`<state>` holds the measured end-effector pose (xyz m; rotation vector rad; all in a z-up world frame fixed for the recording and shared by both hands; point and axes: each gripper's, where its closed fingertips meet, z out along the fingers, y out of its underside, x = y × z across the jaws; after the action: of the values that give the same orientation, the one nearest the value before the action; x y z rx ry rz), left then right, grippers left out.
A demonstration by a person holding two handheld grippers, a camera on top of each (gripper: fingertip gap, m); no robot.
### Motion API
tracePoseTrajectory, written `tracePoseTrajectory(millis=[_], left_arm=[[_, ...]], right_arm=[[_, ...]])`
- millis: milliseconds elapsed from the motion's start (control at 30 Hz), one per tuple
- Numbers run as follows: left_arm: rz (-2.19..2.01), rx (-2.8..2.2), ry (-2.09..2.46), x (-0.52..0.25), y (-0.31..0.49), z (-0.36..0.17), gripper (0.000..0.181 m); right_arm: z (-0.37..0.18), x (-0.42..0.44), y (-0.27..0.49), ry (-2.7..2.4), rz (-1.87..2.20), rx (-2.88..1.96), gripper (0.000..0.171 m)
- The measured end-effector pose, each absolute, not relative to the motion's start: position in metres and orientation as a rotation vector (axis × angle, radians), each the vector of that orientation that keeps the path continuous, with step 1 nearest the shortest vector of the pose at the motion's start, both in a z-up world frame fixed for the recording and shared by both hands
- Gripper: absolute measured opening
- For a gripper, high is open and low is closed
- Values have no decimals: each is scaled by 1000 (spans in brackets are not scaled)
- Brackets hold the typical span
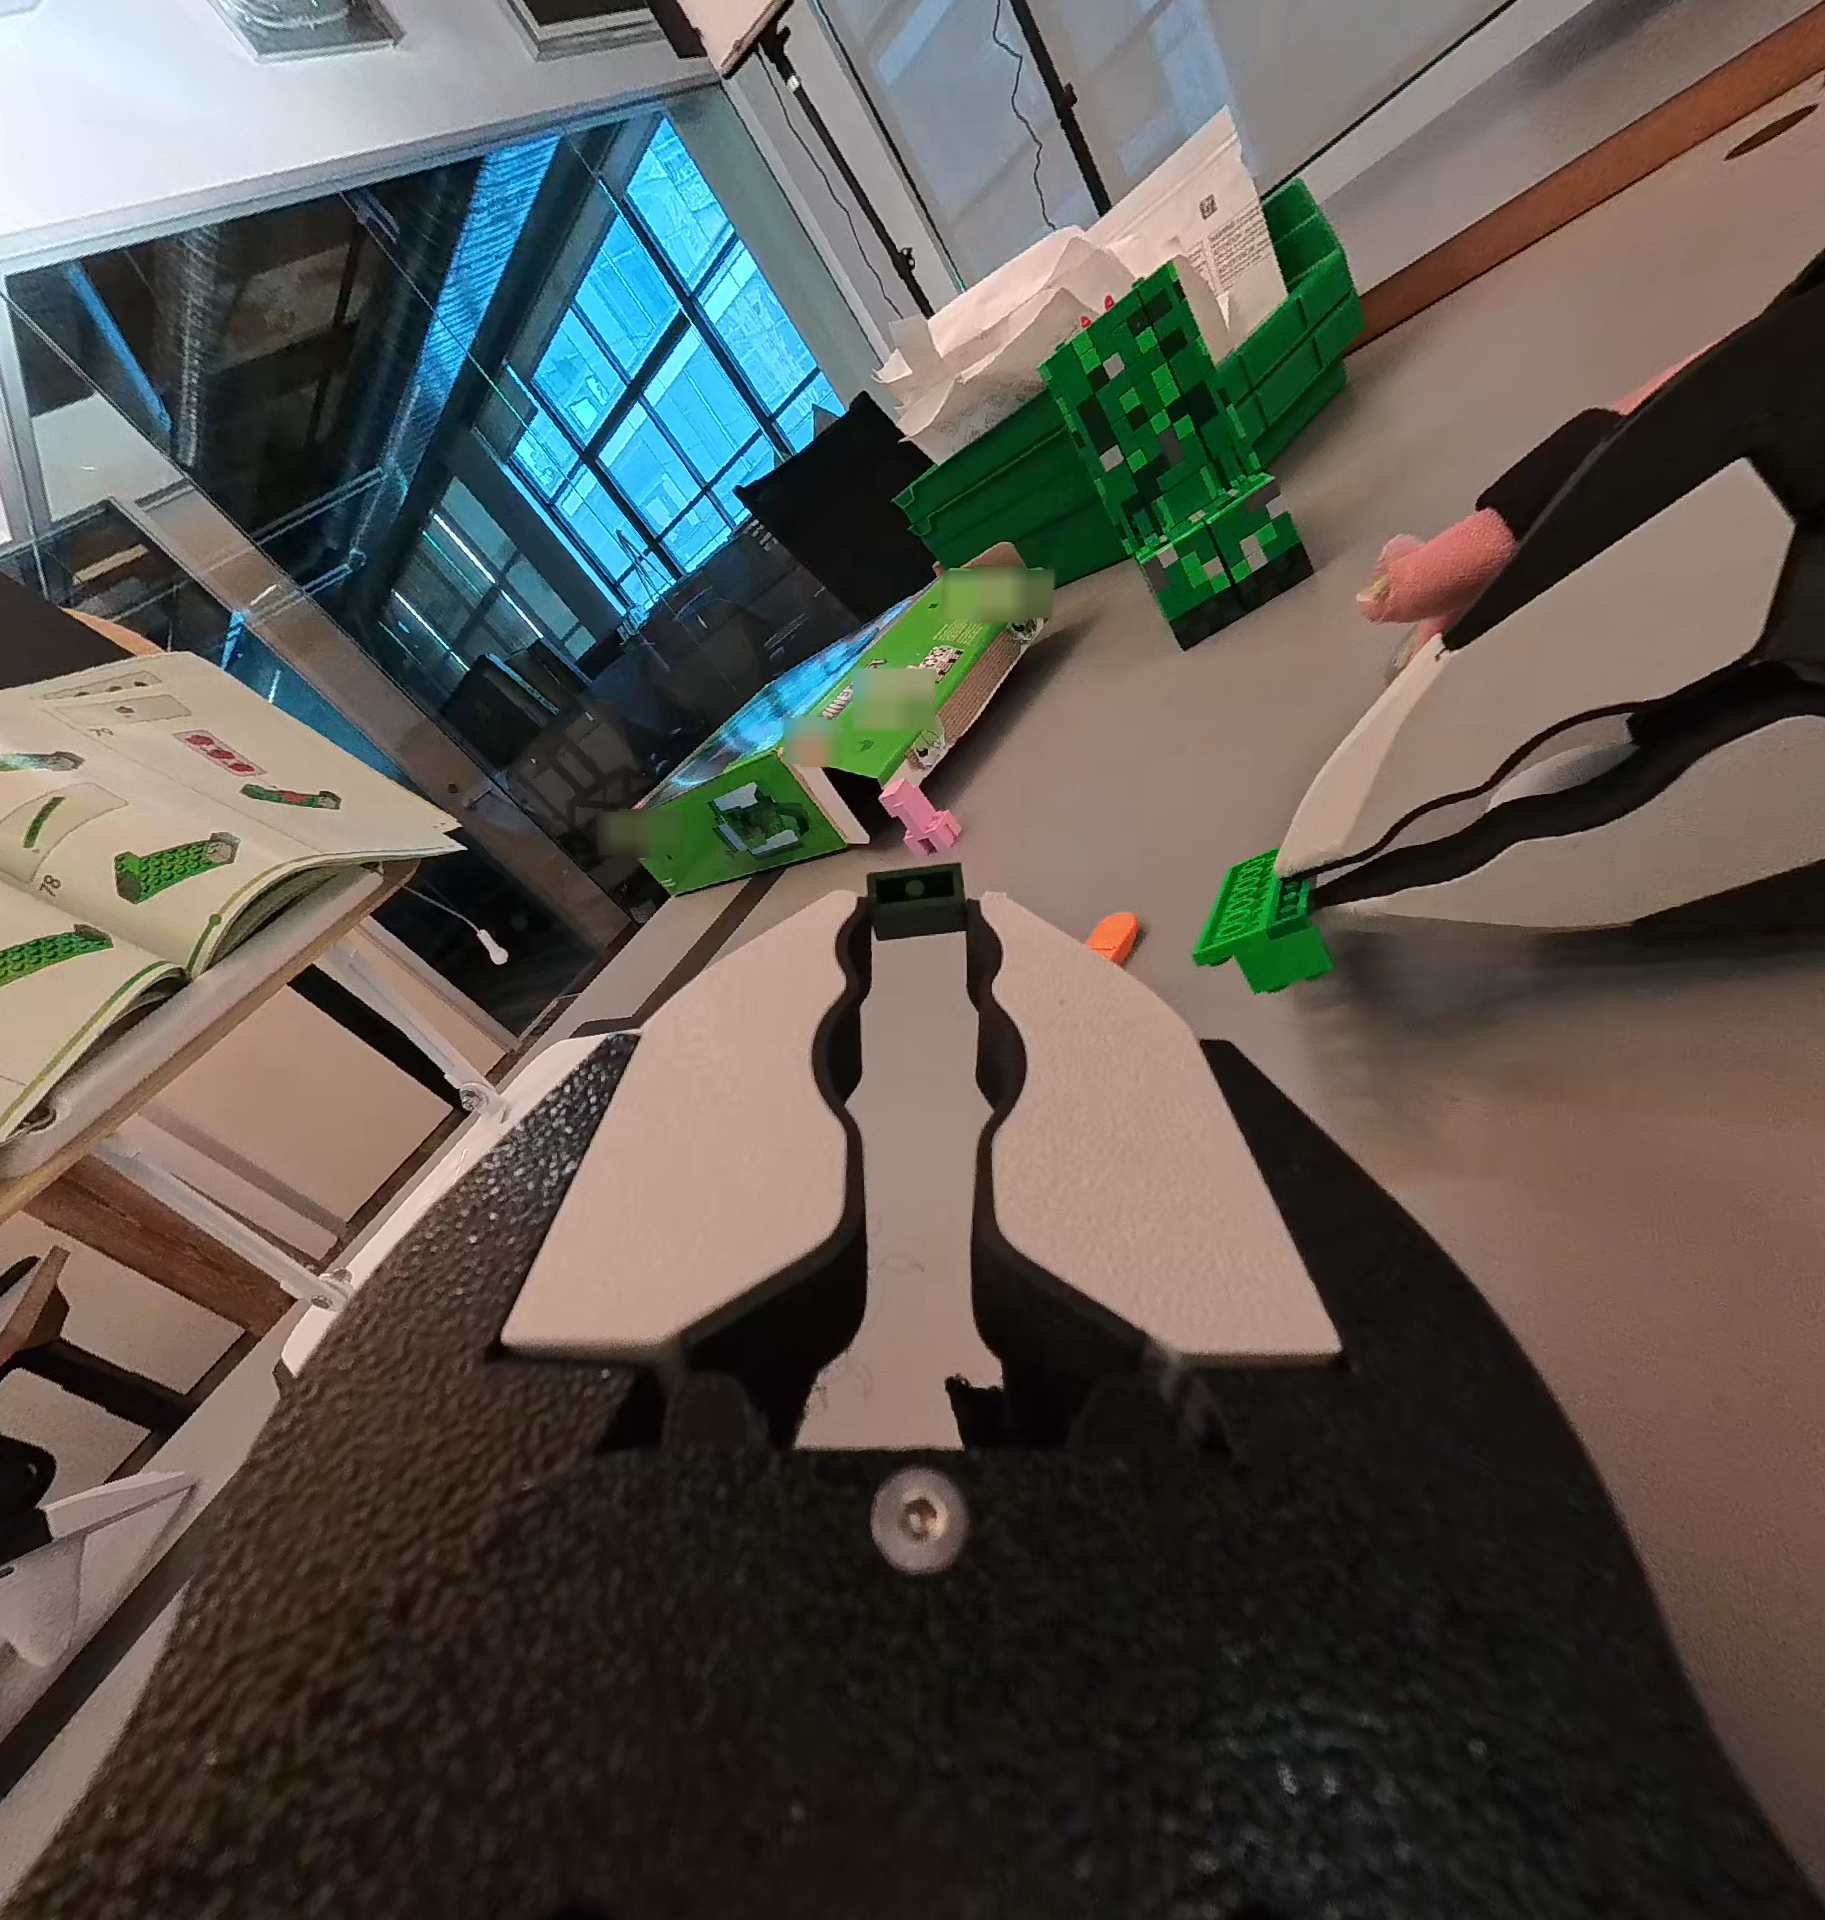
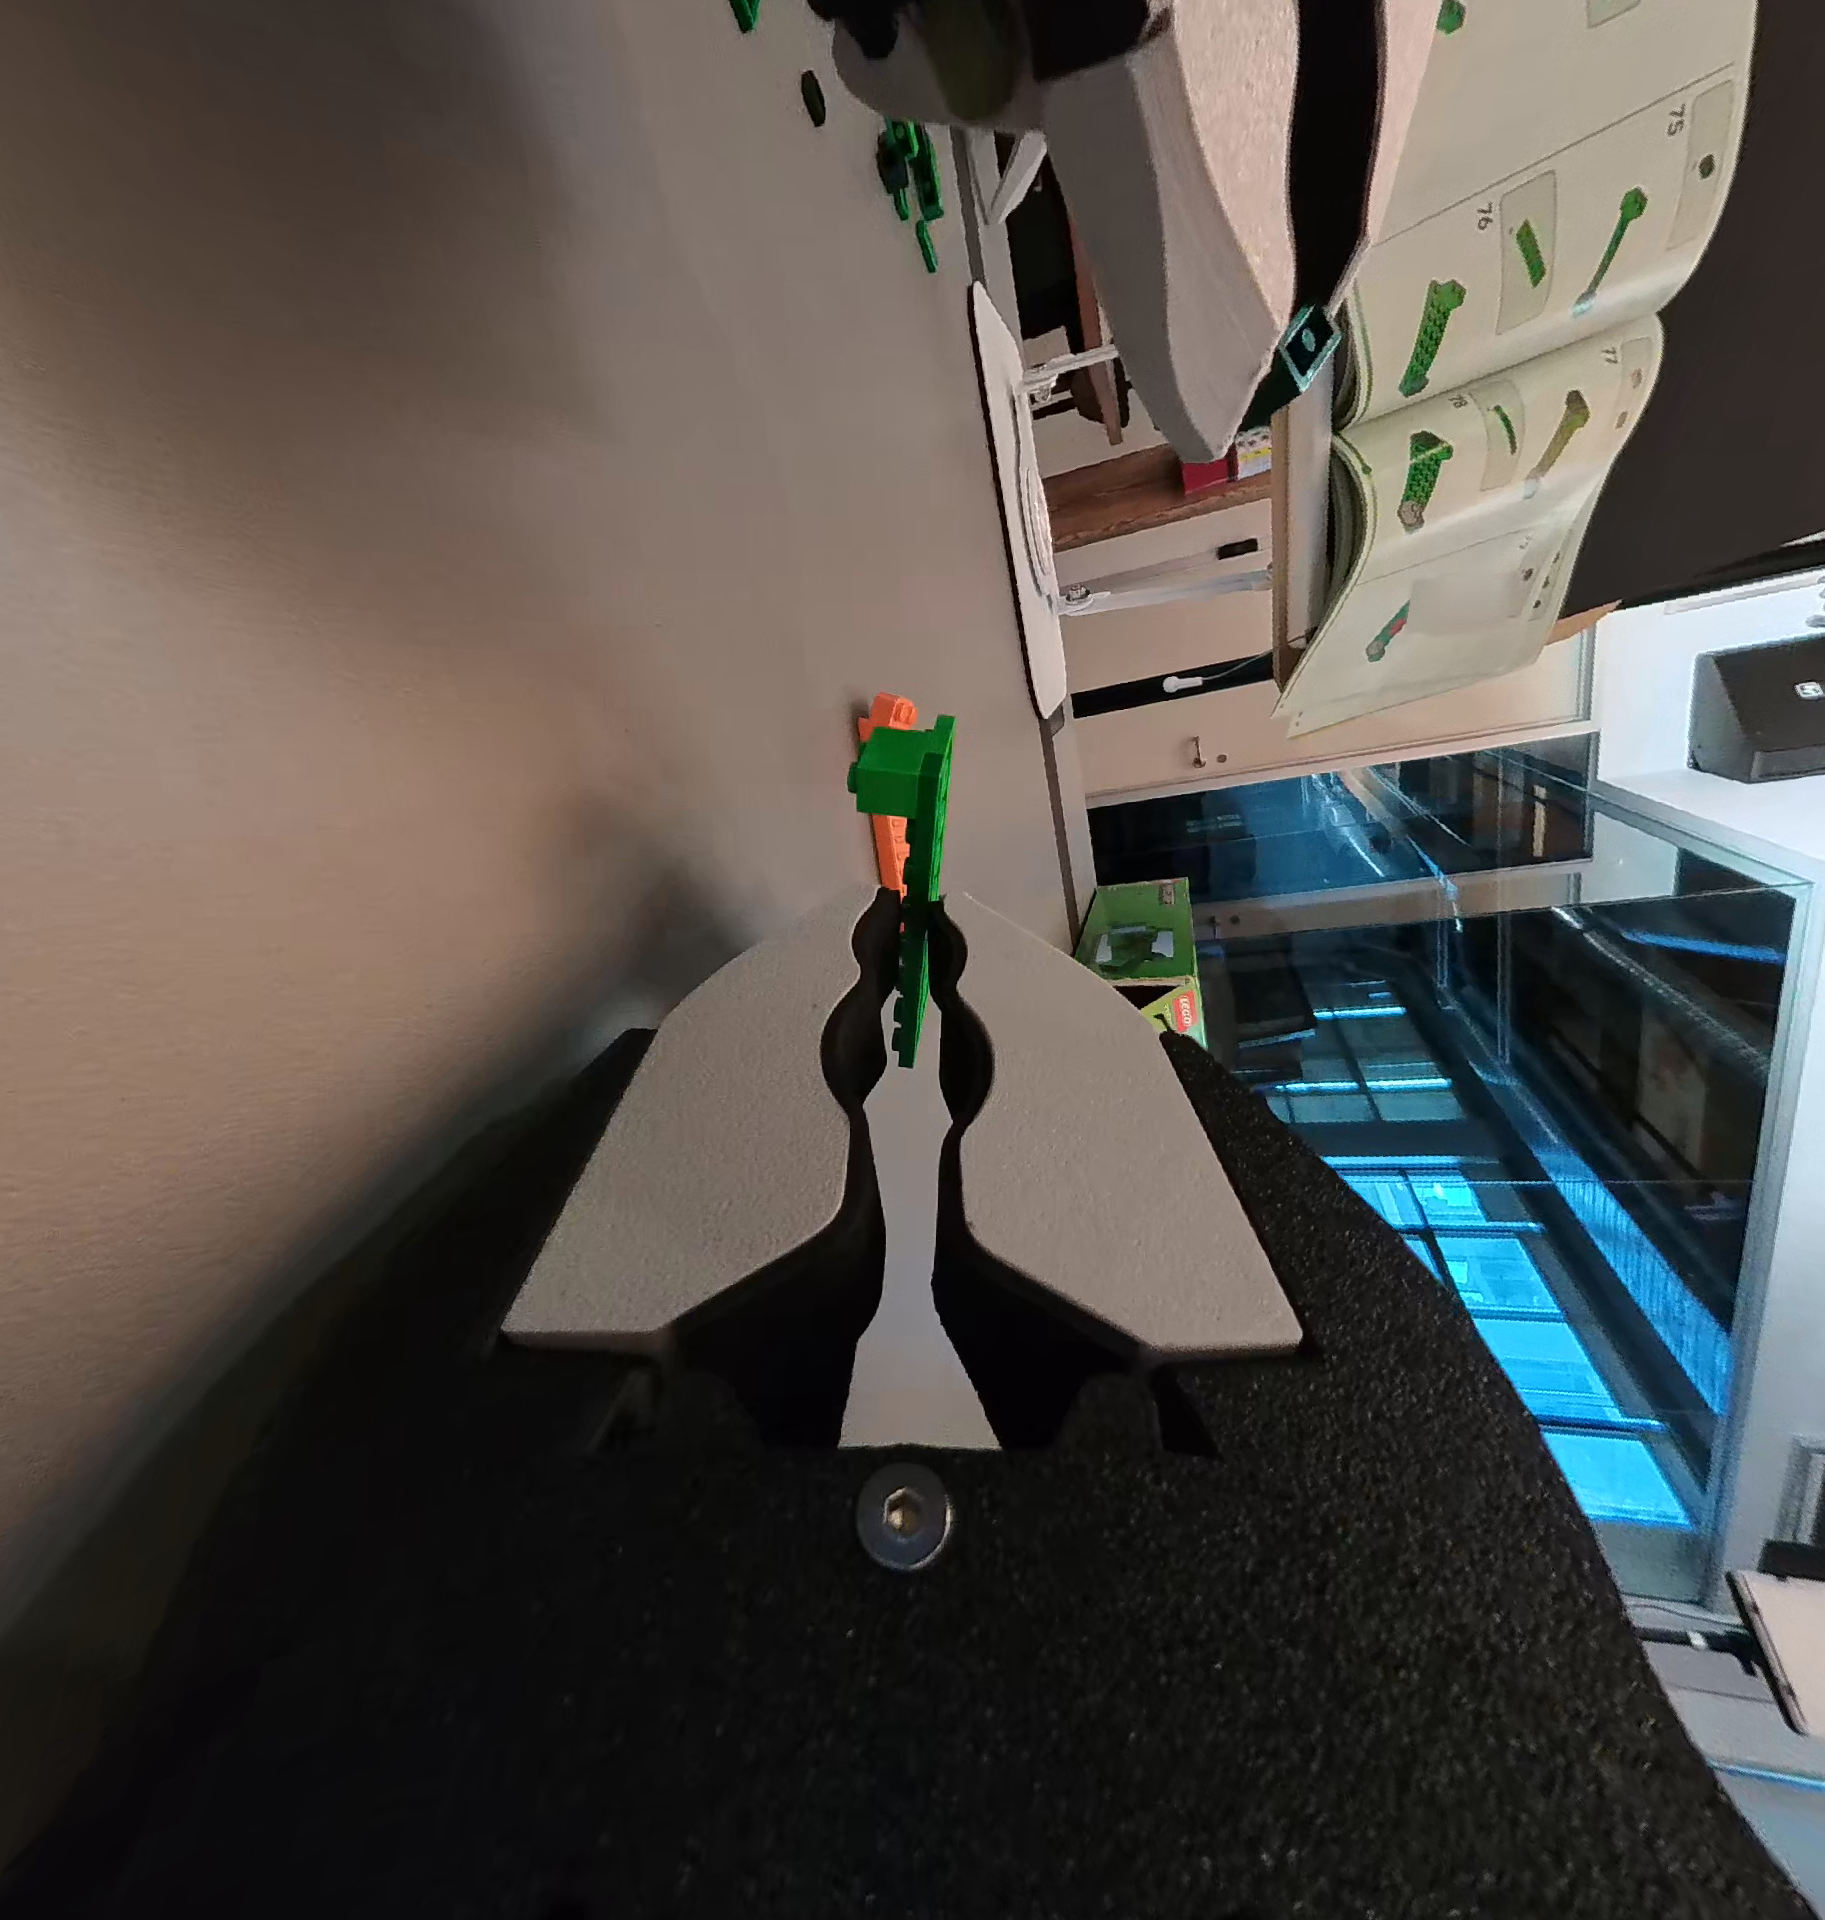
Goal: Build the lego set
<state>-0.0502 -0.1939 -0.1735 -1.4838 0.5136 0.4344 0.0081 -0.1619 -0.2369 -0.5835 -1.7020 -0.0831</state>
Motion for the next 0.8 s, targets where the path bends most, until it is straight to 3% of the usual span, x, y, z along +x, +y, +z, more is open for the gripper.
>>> tracePoseTrajectory(millis=[200,467,800], left_arm=[[432,-1486,518,-49,-194,-174,17],[426,-1495,568,-43,-193,-179,17],[323,-1481,856,-2,-200,-201,17]], right_arm=[[-226,10,-155,-1644,-4,-662,5],[-188,31,-130,-1436,541,-1048,5],[-172,46,-167,-1531,1255,-1166,4]])
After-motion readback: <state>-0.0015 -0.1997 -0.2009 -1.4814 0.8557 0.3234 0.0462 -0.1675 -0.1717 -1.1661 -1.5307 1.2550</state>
